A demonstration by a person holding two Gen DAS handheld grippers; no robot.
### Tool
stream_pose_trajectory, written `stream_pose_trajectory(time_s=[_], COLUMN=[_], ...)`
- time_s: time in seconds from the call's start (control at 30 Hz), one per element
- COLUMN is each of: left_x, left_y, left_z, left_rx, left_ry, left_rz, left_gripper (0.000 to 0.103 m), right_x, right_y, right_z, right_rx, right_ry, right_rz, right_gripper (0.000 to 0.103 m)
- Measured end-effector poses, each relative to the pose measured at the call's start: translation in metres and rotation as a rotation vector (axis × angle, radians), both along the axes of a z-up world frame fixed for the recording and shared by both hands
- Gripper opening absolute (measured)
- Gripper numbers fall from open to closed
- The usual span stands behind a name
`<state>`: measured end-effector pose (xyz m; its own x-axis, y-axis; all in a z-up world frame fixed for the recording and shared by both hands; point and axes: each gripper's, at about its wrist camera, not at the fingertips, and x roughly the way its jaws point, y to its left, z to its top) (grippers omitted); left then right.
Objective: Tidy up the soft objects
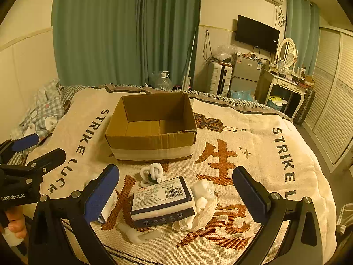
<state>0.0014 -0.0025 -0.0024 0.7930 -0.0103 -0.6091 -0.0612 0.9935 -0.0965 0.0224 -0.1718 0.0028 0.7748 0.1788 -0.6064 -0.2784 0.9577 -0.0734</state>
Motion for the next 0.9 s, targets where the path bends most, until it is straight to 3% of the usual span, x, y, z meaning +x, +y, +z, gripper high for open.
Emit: stream_pose_trajectory(time_s=[0.9], left_x=[-0.0004], left_y=[-0.001], left_z=[-0.0043], left_rx=[0.0], left_ry=[0.001], left_rz=[-0.002], left_gripper=[0.103], right_x=[0.0], right_y=[0.0013], right_z=[-0.0018], right_rx=[0.0], right_ry=[0.023], right_rz=[-0.004], right_gripper=[0.103])
